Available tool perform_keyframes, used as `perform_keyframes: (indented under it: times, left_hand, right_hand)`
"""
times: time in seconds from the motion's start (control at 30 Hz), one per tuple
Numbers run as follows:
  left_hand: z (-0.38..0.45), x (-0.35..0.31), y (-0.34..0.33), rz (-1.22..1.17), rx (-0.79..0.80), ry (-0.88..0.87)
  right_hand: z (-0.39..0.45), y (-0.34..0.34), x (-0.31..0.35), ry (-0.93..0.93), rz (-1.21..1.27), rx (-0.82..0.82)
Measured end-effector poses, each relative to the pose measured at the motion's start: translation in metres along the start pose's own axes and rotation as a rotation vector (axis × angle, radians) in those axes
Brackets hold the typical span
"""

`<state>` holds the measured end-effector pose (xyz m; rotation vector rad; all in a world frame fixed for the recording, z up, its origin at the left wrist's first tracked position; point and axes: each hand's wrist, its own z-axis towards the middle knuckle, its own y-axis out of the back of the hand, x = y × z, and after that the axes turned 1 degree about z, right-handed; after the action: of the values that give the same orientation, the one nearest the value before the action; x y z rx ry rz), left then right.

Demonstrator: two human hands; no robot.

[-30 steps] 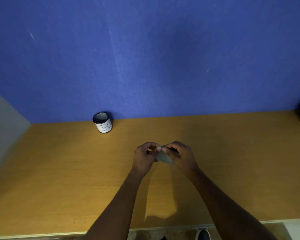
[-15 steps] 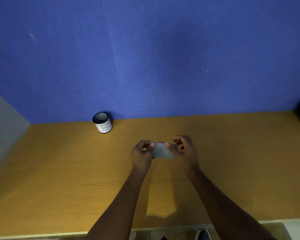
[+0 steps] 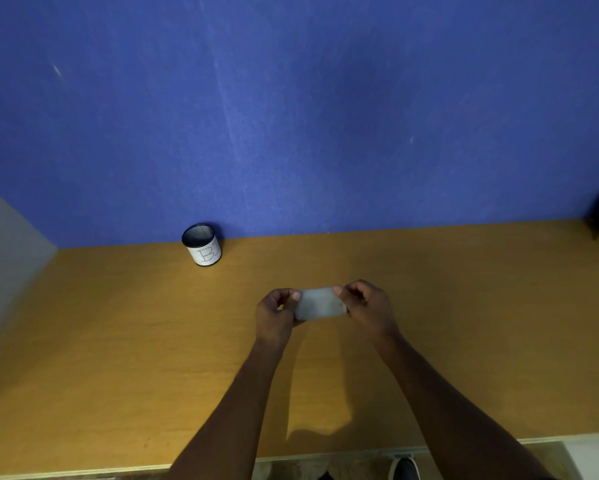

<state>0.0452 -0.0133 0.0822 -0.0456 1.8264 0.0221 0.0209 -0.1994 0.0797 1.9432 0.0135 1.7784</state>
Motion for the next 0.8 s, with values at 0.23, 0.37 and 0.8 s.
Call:
perform_keyframes:
  times: [0.23, 0.37, 0.8]
  left_hand:
    - [0.001, -0.001, 0.014, -0.047, 0.124, 0.097]
    - [0.000, 0.004, 0.017, -0.073, 0.132, 0.108]
    - [0.000, 0.001, 0.015, -0.179, 0.153, -0.006]
  right_hand:
    - [-0.003, 0.004, -0.009, -0.109, 0.322, 0.196]
    - [-0.003, 0.006, -0.015, -0.149, 0.356, 0.207]
    - [-0.007, 0.006, -0.017, -0.047, 0.314, 0.140]
